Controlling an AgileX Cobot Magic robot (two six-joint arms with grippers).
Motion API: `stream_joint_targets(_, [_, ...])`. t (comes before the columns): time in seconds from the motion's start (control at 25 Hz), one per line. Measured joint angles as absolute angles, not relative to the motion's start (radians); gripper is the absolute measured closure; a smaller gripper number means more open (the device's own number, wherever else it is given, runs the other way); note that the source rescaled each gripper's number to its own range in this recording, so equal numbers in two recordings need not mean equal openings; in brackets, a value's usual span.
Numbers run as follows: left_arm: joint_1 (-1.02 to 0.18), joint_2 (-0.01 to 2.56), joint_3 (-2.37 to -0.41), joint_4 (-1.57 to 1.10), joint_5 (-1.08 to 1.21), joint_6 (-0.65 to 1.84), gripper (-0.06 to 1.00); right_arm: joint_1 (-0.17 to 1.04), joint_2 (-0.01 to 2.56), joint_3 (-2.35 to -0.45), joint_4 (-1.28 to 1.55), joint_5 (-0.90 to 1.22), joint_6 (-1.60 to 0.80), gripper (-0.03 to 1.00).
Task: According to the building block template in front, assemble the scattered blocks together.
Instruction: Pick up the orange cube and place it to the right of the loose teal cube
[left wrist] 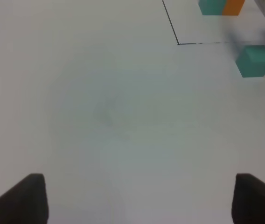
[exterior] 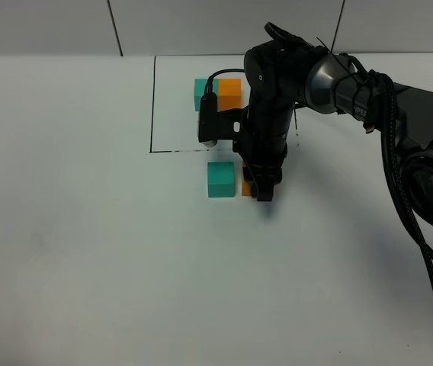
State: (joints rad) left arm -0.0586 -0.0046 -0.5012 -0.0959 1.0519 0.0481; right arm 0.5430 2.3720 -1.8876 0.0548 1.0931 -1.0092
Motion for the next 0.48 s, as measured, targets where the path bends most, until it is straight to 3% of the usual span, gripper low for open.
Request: stream_joint_targets(0.48, [-0.059, -0.005, -0.501, -0.096, 1.052, 0.048, 0.26, 0.542, 2.372, -1.888, 0.068, 1.092, -1.008, 0.96])
